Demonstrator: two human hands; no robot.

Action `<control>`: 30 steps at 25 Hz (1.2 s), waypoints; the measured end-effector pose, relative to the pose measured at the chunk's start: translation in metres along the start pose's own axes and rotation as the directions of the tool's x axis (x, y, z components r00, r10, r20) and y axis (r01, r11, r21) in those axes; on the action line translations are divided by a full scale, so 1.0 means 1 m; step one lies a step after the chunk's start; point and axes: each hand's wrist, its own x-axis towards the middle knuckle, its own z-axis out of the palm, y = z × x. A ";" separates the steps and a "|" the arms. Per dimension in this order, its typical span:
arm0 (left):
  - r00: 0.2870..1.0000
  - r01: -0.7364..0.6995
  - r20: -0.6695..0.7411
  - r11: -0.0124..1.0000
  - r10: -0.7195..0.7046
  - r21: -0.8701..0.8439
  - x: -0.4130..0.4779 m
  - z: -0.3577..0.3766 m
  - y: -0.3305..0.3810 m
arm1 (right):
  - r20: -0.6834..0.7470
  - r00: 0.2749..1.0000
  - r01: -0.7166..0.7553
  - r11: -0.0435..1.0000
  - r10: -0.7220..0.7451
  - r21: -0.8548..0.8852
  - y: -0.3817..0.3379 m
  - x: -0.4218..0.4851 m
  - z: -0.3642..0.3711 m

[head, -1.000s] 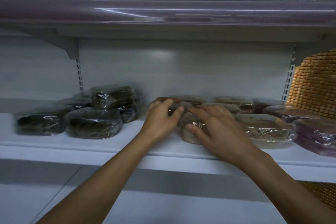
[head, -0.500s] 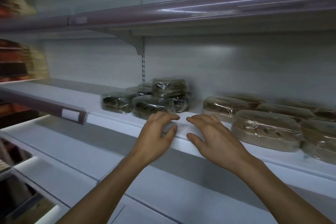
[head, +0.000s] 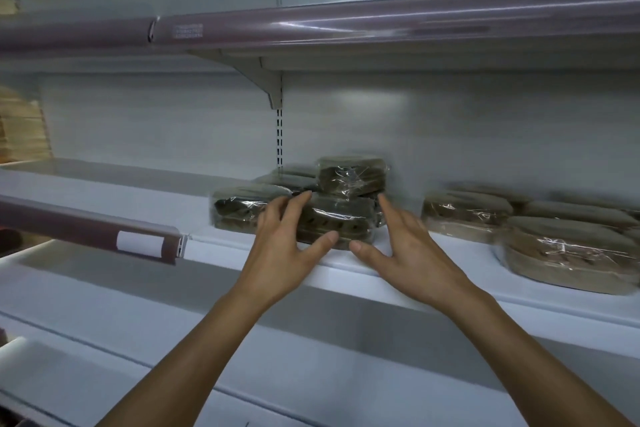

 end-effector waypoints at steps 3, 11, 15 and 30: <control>0.993 -0.105 -0.046 0.990 0.110 0.093 0.005 0.000 0.000 | -0.067 0.995 -0.071 0.996 0.075 0.053 -0.002 0.002 0.002; 0.990 -0.113 0.122 0.906 0.069 0.408 0.086 -0.006 0.027 | -0.091 0.954 -0.276 0.956 0.286 0.102 -0.008 0.025 0.003; 0.965 -0.021 0.255 0.944 -0.068 0.329 0.127 0.003 0.033 | -0.105 0.947 -0.291 0.949 0.304 0.125 -0.009 0.027 0.005; 0.991 -0.073 0.108 0.994 0.081 -0.079 0.084 0.007 0.005 | -0.068 0.970 -0.206 0.940 0.232 0.271 -0.025 0.008 -0.007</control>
